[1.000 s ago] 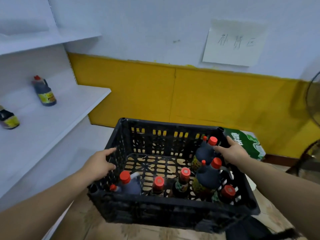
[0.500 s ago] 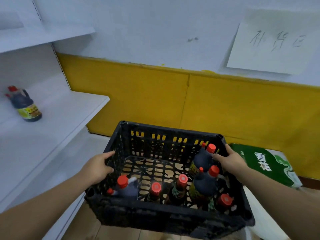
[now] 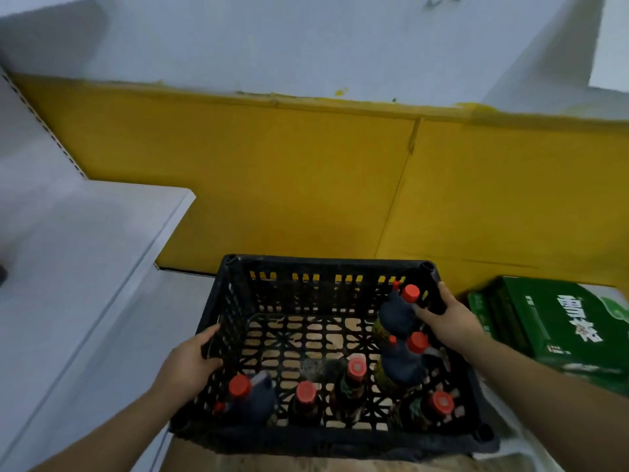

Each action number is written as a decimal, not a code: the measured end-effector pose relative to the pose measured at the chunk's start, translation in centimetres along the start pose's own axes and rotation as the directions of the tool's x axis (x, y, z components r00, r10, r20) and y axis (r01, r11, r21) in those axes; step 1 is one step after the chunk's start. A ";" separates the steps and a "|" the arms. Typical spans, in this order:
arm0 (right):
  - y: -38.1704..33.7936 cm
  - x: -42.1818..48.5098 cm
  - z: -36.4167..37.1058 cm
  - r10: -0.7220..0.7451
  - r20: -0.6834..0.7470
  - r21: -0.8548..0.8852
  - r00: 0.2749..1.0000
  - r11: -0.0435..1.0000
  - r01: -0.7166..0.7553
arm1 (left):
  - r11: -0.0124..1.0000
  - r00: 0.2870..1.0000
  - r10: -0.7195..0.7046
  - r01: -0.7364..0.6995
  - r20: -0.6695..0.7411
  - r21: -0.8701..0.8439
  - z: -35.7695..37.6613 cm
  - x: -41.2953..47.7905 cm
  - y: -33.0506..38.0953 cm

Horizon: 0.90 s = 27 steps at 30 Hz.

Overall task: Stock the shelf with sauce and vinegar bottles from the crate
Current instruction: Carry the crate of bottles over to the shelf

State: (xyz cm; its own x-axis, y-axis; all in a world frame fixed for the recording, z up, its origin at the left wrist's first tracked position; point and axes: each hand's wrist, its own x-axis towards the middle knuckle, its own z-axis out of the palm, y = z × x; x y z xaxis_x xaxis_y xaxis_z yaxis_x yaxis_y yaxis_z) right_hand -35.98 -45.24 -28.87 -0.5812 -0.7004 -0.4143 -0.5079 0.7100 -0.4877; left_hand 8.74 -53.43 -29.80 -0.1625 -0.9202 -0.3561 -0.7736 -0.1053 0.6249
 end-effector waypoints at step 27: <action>5.3 33.9 39.3 0.061 0.044 0.208 0.997 0.976 -0.068 | 0.990 0.991 -0.131 0.133 0.035 -0.053 20.4 37.7 -27.8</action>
State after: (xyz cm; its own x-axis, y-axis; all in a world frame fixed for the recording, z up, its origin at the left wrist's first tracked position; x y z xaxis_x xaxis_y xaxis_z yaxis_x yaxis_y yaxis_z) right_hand -33.36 -68.08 -75.75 -0.5825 -0.6586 -0.4764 -0.3235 0.7255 -0.6074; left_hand 11.61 -77.47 -74.76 -0.0812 -0.8845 -0.4593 -0.7548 -0.2464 0.6079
